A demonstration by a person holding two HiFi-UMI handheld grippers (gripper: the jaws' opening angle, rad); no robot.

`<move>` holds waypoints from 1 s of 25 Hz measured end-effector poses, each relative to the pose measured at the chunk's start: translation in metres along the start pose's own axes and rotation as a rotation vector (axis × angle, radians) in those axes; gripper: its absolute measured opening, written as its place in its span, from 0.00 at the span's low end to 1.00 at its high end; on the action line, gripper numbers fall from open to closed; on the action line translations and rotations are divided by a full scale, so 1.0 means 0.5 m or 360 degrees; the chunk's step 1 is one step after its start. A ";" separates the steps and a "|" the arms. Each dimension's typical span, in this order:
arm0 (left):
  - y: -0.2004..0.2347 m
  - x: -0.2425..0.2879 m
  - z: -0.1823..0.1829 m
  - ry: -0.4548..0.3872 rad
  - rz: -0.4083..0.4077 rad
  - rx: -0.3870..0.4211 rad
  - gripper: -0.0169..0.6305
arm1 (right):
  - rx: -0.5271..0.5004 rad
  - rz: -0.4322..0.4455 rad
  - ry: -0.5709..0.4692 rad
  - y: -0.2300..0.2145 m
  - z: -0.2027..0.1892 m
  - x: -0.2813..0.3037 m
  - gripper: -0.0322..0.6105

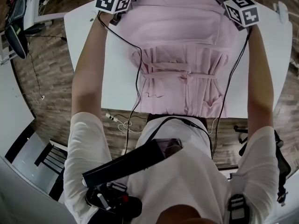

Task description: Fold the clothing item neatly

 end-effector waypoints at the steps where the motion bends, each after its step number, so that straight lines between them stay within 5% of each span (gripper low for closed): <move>1: 0.003 0.004 0.001 0.0001 -0.0028 -0.0022 0.28 | 0.0005 0.0023 -0.0004 -0.001 0.005 0.006 0.25; 8: 0.036 0.027 0.010 -0.0034 -0.0143 -0.0171 0.28 | 0.0155 0.0242 -0.0016 -0.014 0.031 0.054 0.26; 15: 0.044 0.039 0.026 -0.0036 -0.0193 -0.0216 0.28 | 0.0235 0.0276 0.0025 -0.042 0.006 0.074 0.26; 23: 0.033 0.047 0.042 -0.0052 -0.0191 -0.0170 0.14 | 0.0225 0.0279 0.0075 -0.035 0.018 0.085 0.26; 25: 0.032 0.052 0.046 -0.0050 -0.0195 -0.0168 0.08 | 0.0194 0.0283 0.0100 -0.030 0.013 0.086 0.19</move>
Point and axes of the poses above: the fingertips, and each gripper's own axes: x forward along the fingers, y to its left, z out of its top, the point moved 5 cm from there along -x, backward along the fingers, and after that the axes turned 1 degree about x, right-handed, at the moved point
